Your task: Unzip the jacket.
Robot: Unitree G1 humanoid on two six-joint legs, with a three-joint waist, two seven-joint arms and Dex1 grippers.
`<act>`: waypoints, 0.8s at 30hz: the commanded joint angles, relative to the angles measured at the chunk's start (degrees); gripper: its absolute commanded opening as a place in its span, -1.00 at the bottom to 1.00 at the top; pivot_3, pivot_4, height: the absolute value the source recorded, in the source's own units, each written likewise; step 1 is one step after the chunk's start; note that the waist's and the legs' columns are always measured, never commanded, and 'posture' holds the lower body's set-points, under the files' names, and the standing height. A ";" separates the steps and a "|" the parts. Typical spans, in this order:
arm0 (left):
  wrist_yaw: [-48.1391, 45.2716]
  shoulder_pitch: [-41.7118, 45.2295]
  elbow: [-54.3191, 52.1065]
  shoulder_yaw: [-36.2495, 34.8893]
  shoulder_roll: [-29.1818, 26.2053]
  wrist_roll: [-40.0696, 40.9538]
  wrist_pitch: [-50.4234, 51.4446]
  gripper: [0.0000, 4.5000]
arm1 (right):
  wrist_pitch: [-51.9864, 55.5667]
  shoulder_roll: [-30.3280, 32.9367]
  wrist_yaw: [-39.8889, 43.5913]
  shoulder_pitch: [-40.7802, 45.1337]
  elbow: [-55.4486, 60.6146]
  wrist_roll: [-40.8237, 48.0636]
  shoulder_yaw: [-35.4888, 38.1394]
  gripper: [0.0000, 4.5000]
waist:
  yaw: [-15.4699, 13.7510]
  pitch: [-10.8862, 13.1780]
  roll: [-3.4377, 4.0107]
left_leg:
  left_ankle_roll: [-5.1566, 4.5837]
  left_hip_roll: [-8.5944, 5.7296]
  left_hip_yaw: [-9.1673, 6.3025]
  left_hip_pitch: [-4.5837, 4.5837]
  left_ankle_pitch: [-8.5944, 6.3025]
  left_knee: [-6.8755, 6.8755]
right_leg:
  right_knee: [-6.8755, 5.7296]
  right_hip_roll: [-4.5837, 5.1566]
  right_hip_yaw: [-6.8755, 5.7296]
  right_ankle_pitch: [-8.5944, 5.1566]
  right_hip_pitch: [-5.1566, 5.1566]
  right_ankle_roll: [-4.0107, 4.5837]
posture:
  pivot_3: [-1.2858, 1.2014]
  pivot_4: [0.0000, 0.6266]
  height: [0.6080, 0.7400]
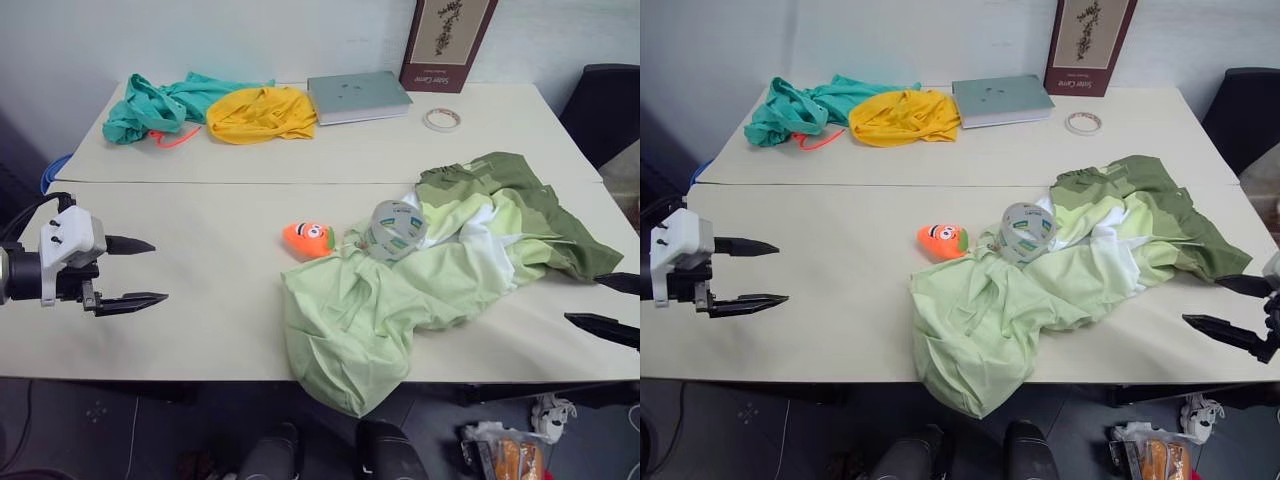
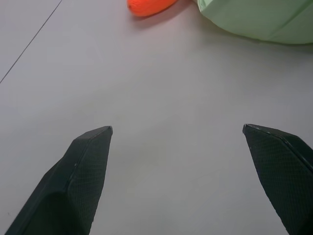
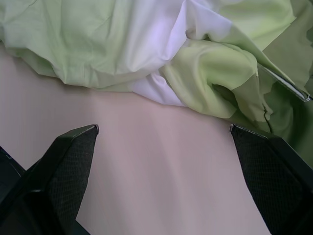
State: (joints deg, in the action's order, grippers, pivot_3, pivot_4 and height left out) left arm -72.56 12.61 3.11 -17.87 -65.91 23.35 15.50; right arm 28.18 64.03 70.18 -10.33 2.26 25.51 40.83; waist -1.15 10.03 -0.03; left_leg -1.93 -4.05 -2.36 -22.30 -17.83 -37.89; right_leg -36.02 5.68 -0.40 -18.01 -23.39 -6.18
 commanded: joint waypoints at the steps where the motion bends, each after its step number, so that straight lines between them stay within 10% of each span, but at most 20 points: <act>1: -0.75 0.19 -0.81 -0.81 -0.26 0.44 -0.43 1.00 | 1.07 -0.52 -0.87 0.56 1.88 1.57 3.21 1.00 | 0.00 0.00 0.00 | 0.00 0.00 0.00 0.00 0.00 0.00 | 0.00 0.00 0.00 0.00 0.00 0.00 | 0.03 -0.52 1.00; 24: 4.74 10.80 -4.64 1.71 6.05 6.56 9.22 1.00 | 5.92 2.67 -1.87 7.17 5.91 4.83 -0.64 1.00 | -0.11 0.00 0.00 | 0.01 -0.01 -0.01 -0.01 0.01 -0.11 | -0.12 -0.01 -0.02 0.00 0.00 0.00 | 0.03 -0.52 1.00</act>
State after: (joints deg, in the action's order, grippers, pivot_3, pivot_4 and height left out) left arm -68.66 21.51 0.36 -15.09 -59.72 27.76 23.66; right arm 33.42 64.59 67.78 -4.44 5.44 28.60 40.33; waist -1.26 10.03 -0.03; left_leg -1.92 -4.05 -2.36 -22.32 -17.82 -38.02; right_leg -36.15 5.67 -0.42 -18.01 -23.39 -6.18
